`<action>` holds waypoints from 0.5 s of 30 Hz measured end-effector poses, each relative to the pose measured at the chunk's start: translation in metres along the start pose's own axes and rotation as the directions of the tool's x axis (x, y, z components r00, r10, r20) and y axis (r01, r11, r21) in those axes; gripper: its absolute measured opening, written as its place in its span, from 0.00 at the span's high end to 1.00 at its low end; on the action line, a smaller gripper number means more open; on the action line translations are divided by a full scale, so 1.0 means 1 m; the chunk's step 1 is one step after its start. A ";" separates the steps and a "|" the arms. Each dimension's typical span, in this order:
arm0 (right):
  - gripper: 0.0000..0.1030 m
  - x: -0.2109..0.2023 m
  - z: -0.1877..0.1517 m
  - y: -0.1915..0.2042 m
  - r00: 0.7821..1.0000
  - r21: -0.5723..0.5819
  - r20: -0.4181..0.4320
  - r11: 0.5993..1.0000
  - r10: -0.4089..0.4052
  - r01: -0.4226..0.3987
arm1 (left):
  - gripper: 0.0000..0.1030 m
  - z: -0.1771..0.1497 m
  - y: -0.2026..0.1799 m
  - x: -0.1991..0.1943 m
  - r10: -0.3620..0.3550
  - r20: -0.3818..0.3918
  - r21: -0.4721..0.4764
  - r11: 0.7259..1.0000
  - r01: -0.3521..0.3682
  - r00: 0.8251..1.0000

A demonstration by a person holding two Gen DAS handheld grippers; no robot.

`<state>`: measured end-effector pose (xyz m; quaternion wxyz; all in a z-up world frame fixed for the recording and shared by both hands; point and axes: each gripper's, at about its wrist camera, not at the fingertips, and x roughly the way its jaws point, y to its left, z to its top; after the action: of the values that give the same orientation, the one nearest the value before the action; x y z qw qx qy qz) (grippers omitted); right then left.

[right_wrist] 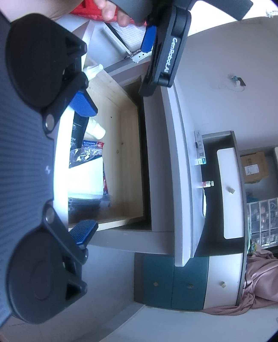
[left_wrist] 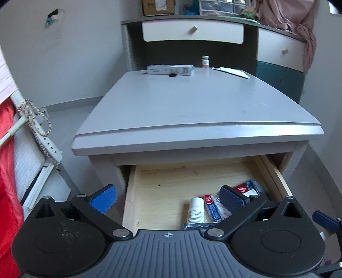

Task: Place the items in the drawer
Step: 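Withdraw the left gripper from the drawer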

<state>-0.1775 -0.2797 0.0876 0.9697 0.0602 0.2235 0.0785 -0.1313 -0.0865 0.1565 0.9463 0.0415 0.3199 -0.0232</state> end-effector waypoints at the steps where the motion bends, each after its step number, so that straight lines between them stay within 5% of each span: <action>1: 0.00 0.000 0.000 0.000 1.000 -0.001 0.000 1.000 0.000 0.000 | 0.00 -0.002 0.001 -0.002 0.002 0.005 -0.007 1.000 -0.002 1.000; 15: 0.00 0.004 -0.003 0.005 1.000 -0.037 0.004 0.999 -0.023 0.023 | 0.00 -0.023 -0.003 0.011 0.028 0.115 0.015 0.999 -0.030 0.993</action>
<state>-0.1759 -0.2742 0.0843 0.9719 0.0400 0.2209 0.0714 -0.1370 -0.0879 0.1316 0.9630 0.0526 0.2639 -0.0145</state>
